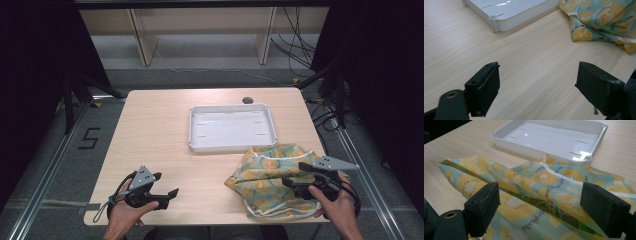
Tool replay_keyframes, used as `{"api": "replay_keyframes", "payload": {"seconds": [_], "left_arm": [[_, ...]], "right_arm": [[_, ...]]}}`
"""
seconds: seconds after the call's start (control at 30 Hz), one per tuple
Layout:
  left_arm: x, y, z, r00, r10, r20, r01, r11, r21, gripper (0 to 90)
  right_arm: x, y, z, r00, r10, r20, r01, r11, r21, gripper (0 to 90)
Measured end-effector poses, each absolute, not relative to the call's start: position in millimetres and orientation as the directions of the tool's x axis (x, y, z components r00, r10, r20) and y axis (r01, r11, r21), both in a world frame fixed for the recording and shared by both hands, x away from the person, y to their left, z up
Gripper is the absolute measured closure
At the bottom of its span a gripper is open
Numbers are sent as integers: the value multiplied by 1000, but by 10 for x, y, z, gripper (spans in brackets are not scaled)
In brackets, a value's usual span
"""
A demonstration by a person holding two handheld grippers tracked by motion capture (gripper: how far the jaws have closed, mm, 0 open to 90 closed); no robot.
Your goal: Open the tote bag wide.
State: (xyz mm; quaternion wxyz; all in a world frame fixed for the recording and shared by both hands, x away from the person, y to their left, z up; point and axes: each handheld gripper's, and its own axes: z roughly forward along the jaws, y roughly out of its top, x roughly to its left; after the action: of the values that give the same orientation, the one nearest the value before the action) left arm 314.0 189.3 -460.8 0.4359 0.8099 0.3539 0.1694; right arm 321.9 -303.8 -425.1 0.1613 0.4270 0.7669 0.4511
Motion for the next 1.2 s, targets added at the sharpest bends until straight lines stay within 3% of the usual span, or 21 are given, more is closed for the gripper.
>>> {"api": "replay_keyframes", "payload": {"seconds": [0.07, 0.37, 0.4, 0.43, 0.67, 0.8, 1.2], "left_arm": [[3124, 1852, -4623, 672, 737, -68, 442, -326, 835, 183], [3119, 1830, -4589, 697, 717, -35, 427, -375, 823, 183], [3108, 1796, -4604, 687, 724, -66, 435, -336, 836, 183], [3106, 1787, -4602, 694, 718, -60, 427, -343, 836, 183], [3082, 1677, -4574, 726, 685, -64, 410, -357, 839, 183], [3069, 1477, -4580, 745, 657, -110, 417, -331, 847, 183], [3132, 729, -4653, 864, 502, -35, 295, -450, 843, 198]], "right_arm": [[3217, -3042, -4244, -576, 805, 140, 512, 222, 830, 171], [3213, -3042, -4246, -572, 804, 158, 526, 212, 823, 172], [3213, -3042, -4244, -571, 806, 156, 525, 213, 824, 172], [3239, -3059, -4250, -589, 799, 123, 493, 234, 838, 172], [3224, -3045, -4243, -578, 804, 138, 508, 223, 832, 172], [3240, -3048, -4251, -585, 802, 123, 502, 239, 831, 172], [3238, -3061, -4232, -583, 805, 114, 490, 236, 839, 173]]}}
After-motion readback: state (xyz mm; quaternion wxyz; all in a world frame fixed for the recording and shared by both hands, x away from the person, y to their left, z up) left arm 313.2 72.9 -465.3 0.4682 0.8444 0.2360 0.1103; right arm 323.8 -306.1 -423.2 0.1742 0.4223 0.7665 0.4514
